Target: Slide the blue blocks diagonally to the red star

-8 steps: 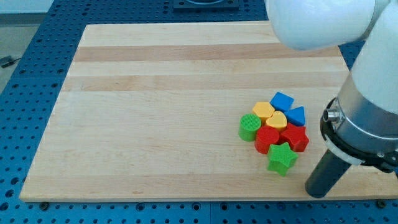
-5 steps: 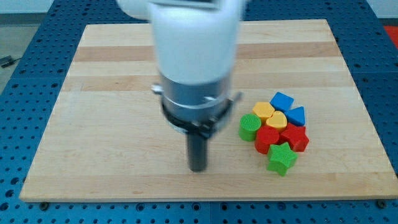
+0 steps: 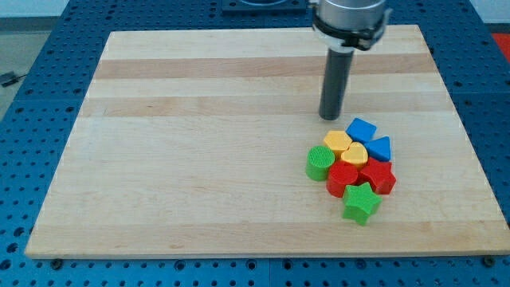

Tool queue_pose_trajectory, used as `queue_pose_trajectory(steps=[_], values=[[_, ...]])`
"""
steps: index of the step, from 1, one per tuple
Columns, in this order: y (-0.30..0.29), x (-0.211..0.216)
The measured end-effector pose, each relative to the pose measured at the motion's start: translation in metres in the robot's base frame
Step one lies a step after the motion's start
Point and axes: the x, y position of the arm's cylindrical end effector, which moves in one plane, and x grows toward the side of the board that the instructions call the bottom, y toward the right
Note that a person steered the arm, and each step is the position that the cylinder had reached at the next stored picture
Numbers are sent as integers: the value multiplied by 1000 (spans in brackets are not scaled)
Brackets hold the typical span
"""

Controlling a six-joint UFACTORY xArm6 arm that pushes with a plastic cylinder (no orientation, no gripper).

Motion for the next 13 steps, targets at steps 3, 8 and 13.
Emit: queue_pose_trajectory(steps=[3, 8, 13], values=[[46, 45], [46, 54], [103, 127]])
